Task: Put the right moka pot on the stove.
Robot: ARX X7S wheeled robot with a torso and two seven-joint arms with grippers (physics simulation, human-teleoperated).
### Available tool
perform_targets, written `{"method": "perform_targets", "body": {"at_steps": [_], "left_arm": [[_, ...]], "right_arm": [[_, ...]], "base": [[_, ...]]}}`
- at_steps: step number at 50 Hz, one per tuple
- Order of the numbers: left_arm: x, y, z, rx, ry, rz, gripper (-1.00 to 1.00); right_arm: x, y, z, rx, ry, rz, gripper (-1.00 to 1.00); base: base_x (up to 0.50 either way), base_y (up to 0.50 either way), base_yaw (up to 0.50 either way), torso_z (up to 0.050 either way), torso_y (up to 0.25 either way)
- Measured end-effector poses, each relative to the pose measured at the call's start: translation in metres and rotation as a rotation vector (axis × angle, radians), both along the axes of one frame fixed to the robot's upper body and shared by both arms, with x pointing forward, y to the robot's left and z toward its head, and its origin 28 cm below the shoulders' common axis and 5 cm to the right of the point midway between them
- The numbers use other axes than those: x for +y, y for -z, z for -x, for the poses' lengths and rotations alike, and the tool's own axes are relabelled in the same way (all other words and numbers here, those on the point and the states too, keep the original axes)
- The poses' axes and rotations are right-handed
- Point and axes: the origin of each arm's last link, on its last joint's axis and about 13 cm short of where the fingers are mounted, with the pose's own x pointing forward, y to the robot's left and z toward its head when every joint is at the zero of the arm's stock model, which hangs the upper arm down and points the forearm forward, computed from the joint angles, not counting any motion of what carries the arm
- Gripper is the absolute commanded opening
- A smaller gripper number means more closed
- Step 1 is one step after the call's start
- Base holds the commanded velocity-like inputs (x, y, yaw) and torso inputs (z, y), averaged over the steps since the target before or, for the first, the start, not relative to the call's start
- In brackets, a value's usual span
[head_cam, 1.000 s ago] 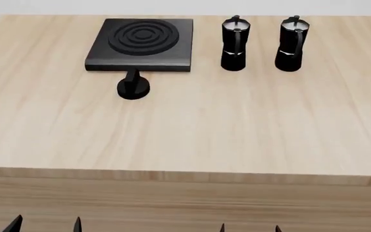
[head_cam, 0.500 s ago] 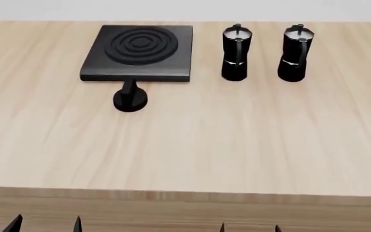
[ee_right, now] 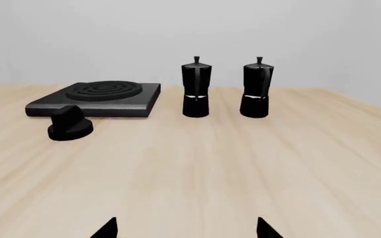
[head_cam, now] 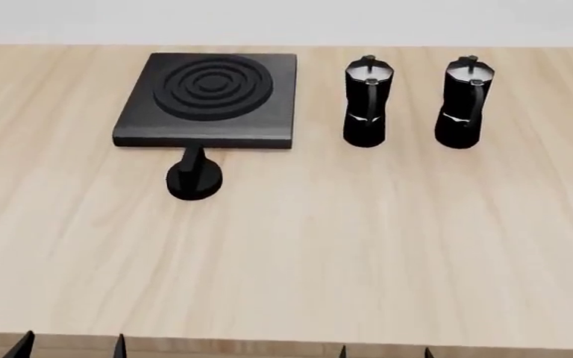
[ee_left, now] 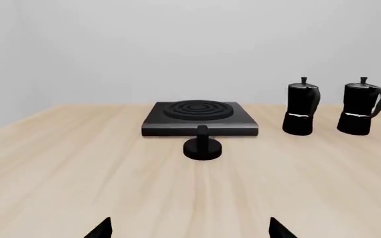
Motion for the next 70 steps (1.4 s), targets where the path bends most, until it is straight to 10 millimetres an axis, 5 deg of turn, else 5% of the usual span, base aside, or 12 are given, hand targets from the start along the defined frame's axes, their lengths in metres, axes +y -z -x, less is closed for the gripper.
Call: {"method": "perform_targets", "body": {"at_steps": [70], "left_arm": [[0.0002,0.0,-0.0009,0.002,-0.001,0.007,1.0]], "right_arm": [[-0.001,0.001,-0.0012,-0.007,-0.008,0.0,1.0]], "base": [[0.23,0.03,0.0,0.0,0.0]]}}
